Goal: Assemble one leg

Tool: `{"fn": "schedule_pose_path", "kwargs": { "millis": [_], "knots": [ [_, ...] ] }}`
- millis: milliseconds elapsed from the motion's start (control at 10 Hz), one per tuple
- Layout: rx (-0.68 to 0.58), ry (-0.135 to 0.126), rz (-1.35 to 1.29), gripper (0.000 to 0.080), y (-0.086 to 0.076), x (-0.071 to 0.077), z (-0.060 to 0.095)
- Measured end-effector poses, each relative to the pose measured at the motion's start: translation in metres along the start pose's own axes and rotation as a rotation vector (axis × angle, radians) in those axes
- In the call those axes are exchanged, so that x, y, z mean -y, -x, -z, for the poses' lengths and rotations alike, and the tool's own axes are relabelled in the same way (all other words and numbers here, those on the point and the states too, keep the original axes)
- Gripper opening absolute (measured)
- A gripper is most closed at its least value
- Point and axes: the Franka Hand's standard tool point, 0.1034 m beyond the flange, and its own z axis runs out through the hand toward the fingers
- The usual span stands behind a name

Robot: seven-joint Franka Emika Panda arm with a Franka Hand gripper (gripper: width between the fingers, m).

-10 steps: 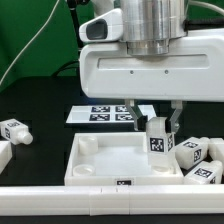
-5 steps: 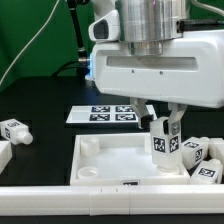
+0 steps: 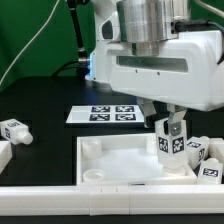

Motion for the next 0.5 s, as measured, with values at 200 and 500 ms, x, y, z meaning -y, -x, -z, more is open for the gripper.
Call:
{"fn": "schedule_pose_path", "kwargs": {
  "millis": [200,500],
  "knots": [
    [0.002,0.001,0.054,0.0567,0.0099,0.0052,-0.0010],
    [0.002,0.001,0.230,0.0644,0.0108,0.0057,-0.0011]
  ]
}}
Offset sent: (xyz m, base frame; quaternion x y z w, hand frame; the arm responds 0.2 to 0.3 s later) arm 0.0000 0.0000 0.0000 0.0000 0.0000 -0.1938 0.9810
